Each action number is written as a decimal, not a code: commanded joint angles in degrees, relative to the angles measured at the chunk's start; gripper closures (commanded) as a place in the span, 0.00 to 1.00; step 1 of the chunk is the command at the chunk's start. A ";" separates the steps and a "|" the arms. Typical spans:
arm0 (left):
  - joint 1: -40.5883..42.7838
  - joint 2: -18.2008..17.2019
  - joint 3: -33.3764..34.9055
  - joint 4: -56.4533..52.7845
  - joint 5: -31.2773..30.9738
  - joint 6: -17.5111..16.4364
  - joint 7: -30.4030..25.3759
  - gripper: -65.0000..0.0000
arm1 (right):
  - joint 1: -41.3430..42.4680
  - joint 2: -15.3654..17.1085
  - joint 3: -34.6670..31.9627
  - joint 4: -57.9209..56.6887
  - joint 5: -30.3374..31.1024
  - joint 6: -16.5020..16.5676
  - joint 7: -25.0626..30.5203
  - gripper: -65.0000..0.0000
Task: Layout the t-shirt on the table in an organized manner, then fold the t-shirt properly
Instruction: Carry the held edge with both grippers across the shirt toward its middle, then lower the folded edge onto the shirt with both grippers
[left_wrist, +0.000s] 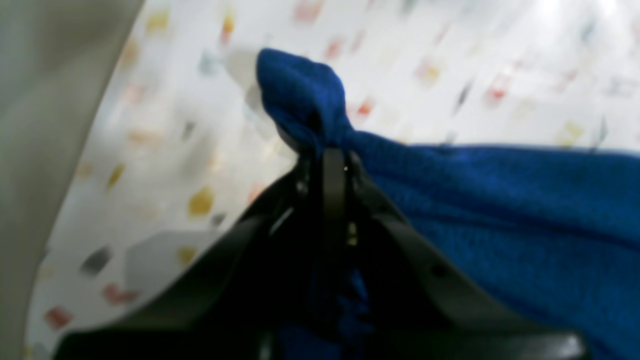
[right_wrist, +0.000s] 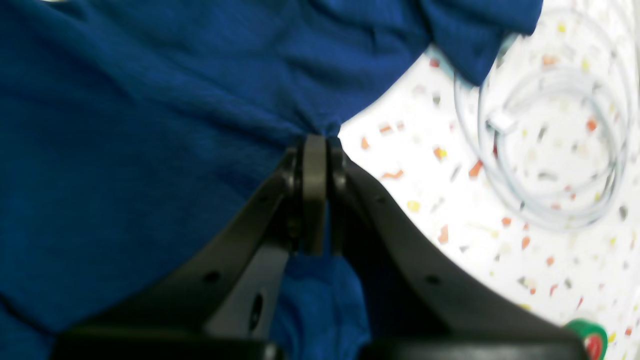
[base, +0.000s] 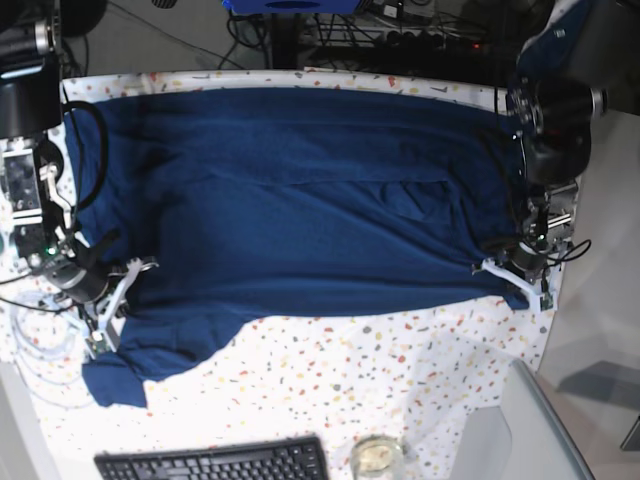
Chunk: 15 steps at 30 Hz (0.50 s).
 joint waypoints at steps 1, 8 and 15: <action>-0.45 -0.84 0.00 4.38 -0.41 -0.18 -0.22 1.00 | 0.70 0.88 0.45 2.27 0.23 0.13 1.01 1.00; 7.64 -0.75 -0.17 21.52 -0.50 -0.27 8.31 1.00 | -1.58 0.62 0.54 5.34 0.23 0.13 -3.74 1.00; 12.03 0.65 -0.44 28.82 -0.50 -0.27 9.71 1.00 | -4.84 0.62 0.62 10.00 0.23 -0.22 -4.00 1.00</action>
